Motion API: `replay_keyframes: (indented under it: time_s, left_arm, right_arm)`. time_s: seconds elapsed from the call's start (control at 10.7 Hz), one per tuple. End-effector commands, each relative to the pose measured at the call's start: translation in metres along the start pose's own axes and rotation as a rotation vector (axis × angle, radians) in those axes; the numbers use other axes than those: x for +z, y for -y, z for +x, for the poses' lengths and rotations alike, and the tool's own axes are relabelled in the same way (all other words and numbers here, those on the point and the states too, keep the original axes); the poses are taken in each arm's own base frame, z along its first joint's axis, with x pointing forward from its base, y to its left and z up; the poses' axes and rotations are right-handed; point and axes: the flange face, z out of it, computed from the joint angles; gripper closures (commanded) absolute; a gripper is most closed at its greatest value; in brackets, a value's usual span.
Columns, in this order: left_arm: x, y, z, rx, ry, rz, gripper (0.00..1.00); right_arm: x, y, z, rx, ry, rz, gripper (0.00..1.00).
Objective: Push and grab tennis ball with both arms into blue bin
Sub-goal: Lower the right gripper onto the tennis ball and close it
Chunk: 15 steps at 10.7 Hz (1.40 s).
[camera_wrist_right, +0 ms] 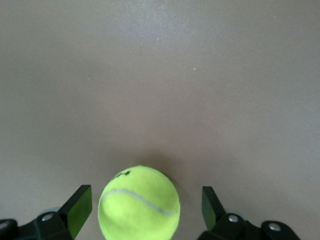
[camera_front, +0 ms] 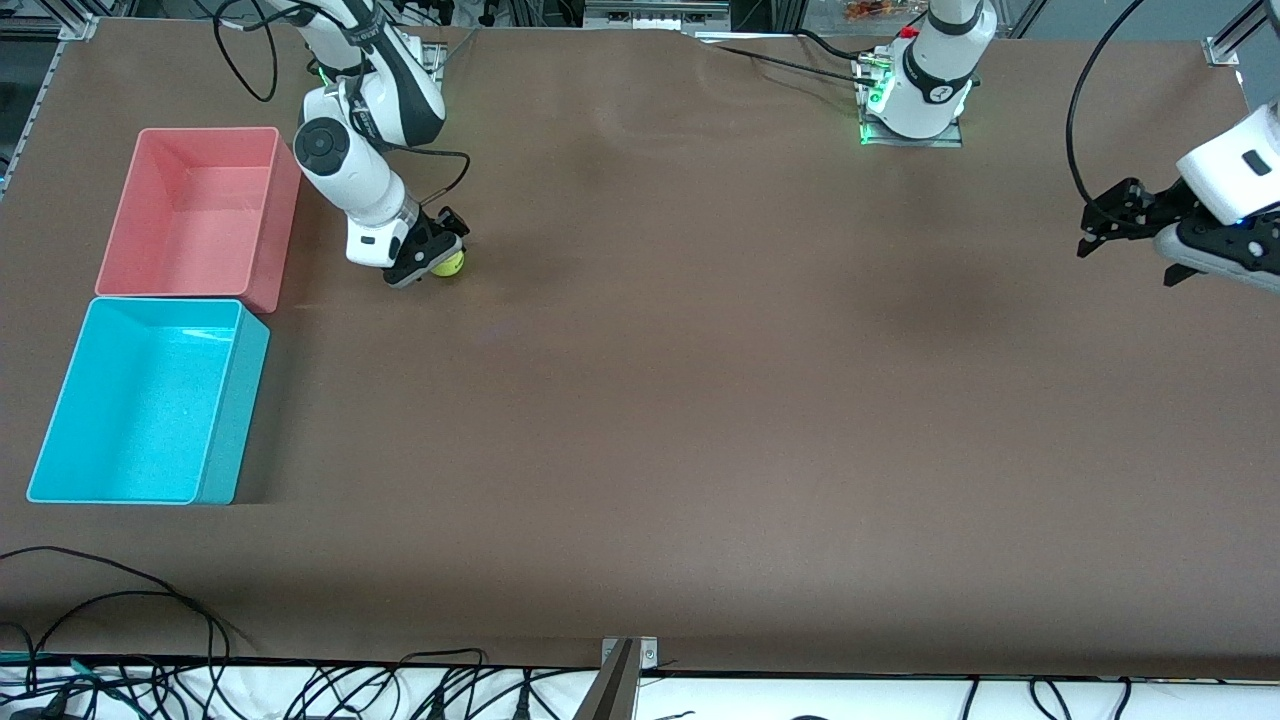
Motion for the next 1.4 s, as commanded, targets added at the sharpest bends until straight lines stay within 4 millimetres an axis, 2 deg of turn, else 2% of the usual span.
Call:
replay_keyframes:
  time_s: [0.0,0.09,0.19,0.28,0.37,0.47,0.56,0.65,0.84,1.12,1.21,1.3]
  left_arm:
    - [-0.024,0.001,-0.004,-0.056,0.035,0.05,0.0]
    - [-0.025,0.001,-0.006,-0.058,0.045,0.05,0.0]
    - [-0.025,-0.001,-0.005,-0.056,0.045,0.05,0.0]
    - [-0.026,-0.002,-0.005,-0.074,0.044,0.051,0.0]
    - [-0.027,-0.004,-0.004,-0.105,0.041,0.051,0.0]
    - [-0.031,-0.008,-0.005,-0.136,0.038,0.049,0.0]
    - [-0.05,-0.01,-0.009,-0.175,0.027,0.046,0.0]
    - [-0.053,-0.009,-0.011,-0.232,0.034,0.042,0.0]
    - [-0.052,-0.009,-0.011,-0.263,0.035,0.04,0.0]
    - [-0.046,-0.006,-0.007,-0.261,0.045,0.037,0.0]
    - [-0.045,-0.005,-0.007,-0.264,0.046,0.036,0.0]
    - [-0.044,-0.006,-0.006,-0.255,0.05,0.037,0.0]
  right_arm:
    - [0.009,0.008,-0.001,0.013,-0.01,0.011,0.03]
    - [0.01,0.01,-0.003,0.016,0.002,0.015,0.04]
    - [0.012,0.01,-0.006,0.02,0.014,0.018,0.21]
    - [0.013,0.01,-0.007,0.032,0.02,0.02,0.43]
    - [0.013,0.01,-0.008,0.046,0.021,0.02,0.53]
    - [0.012,0.011,-0.007,0.045,0.022,0.02,0.68]
    - [0.005,0.009,-0.004,0.034,0.005,0.012,0.71]
    - [-0.014,0.008,0.003,0.023,-0.018,-0.003,0.71]
    - [-0.069,0.001,0.021,0.04,-0.054,-0.023,0.7]
    - [-0.15,-0.036,0.06,0.064,0.014,0.006,0.7]
    - [-0.177,-0.068,0.063,0.072,0.017,-0.033,0.7]
    - [-0.198,-0.087,0.064,0.066,0.023,-0.052,0.7]
